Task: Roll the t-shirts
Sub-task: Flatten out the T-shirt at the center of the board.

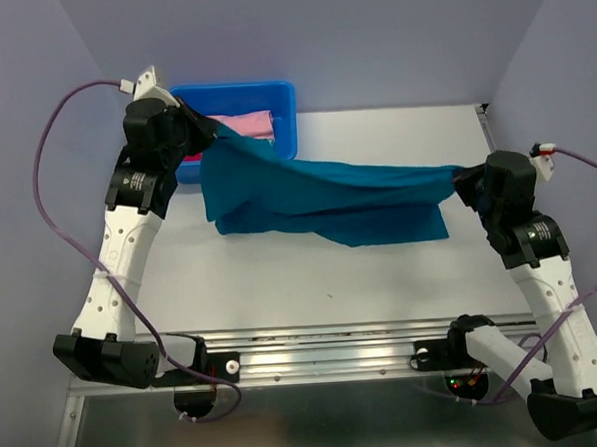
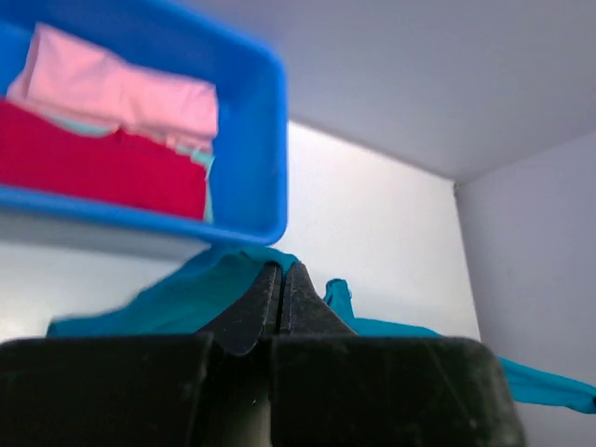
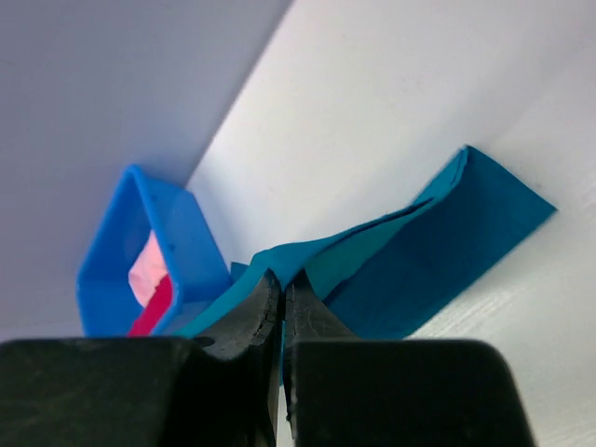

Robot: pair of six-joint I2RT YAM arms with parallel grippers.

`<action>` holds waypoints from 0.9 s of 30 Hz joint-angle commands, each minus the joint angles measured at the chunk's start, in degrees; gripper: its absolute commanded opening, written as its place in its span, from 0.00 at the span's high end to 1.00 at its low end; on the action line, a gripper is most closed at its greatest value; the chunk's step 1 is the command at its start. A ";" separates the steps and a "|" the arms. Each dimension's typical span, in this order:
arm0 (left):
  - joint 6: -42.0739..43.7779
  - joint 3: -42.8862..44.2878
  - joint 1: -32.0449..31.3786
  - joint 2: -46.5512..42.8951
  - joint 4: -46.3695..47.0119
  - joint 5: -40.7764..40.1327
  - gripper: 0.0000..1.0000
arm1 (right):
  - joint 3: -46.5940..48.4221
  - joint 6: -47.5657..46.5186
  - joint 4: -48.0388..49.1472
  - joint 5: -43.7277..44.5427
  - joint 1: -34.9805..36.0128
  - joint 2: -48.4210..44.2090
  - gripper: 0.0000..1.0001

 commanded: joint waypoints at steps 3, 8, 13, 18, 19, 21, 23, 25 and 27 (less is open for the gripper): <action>6.65 11.32 1.33 1.62 6.77 4.73 1.00 | 14.30 -13.03 2.16 1.70 -0.29 0.53 0.99; 6.04 16.51 3.61 2.07 9.75 7.10 1.00 | 22.74 -19.10 0.59 0.20 -0.29 1.85 0.99; 4.72 20.29 5.37 2.06 11.69 7.98 1.00 | 28.91 -21.56 -0.12 -0.15 -0.29 2.99 0.99; 3.31 21.96 6.08 1.28 12.22 9.91 1.00 | 33.40 -22.71 -0.30 0.19 -0.29 3.79 0.99; 3.22 22.66 6.08 1.10 12.05 10.18 1.00 | 34.10 -23.05 -0.30 0.37 -0.29 3.96 0.99; 3.48 23.54 6.08 0.57 11.00 10.97 1.00 | 35.50 -23.50 -0.73 0.90 -0.29 4.14 0.99; 5.14 27.75 6.08 0.83 6.54 14.74 1.00 | 37.96 -23.85 -1.35 2.65 -0.29 3.96 0.99; 5.94 30.92 6.08 0.93 4.32 17.64 1.00 | 40.50 -24.64 -1.61 4.93 -0.29 3.53 0.99; 6.47 31.10 6.08 -1.01 3.61 18.00 1.00 | 42.27 -25.43 -1.62 5.99 -0.29 2.73 0.99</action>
